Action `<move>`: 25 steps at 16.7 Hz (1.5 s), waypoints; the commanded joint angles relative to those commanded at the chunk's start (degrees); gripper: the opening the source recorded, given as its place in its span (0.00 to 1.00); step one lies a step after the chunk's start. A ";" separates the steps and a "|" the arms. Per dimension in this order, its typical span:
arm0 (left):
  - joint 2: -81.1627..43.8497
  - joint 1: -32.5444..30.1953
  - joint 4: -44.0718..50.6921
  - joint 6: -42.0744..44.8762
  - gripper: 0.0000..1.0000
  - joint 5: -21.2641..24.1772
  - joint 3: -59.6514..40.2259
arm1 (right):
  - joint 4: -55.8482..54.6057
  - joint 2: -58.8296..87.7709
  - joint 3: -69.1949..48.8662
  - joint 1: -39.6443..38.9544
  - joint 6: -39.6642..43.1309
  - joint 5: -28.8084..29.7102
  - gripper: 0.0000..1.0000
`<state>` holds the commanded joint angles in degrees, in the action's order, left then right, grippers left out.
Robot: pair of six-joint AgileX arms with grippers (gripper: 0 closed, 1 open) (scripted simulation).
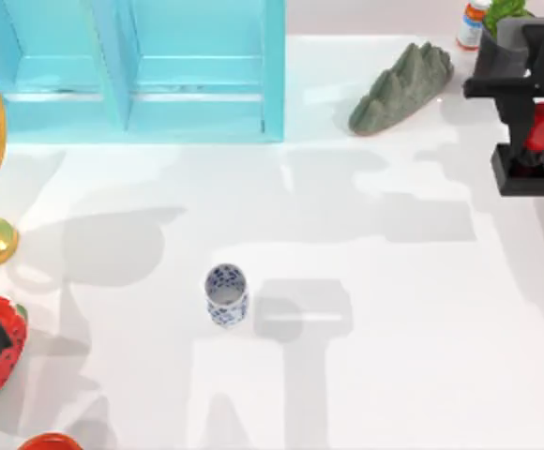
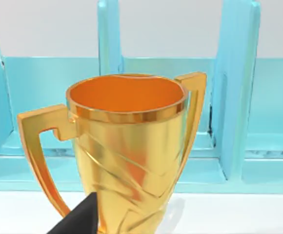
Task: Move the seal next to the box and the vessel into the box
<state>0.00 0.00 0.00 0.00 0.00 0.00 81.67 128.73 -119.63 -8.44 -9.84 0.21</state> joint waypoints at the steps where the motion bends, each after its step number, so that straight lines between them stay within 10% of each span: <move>1: 0.00 0.00 0.00 0.00 1.00 0.00 0.00 | 1.69 -0.82 -1.12 1.39 1.42 -0.01 0.00; 25: 0.00 0.00 0.00 0.00 1.00 0.00 0.00 | -3.15 -32.20 34.91 -3.46 -2.85 0.08 0.00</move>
<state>0.00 0.00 0.00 0.00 0.00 0.00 78.52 96.53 -84.72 -11.90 -12.69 0.29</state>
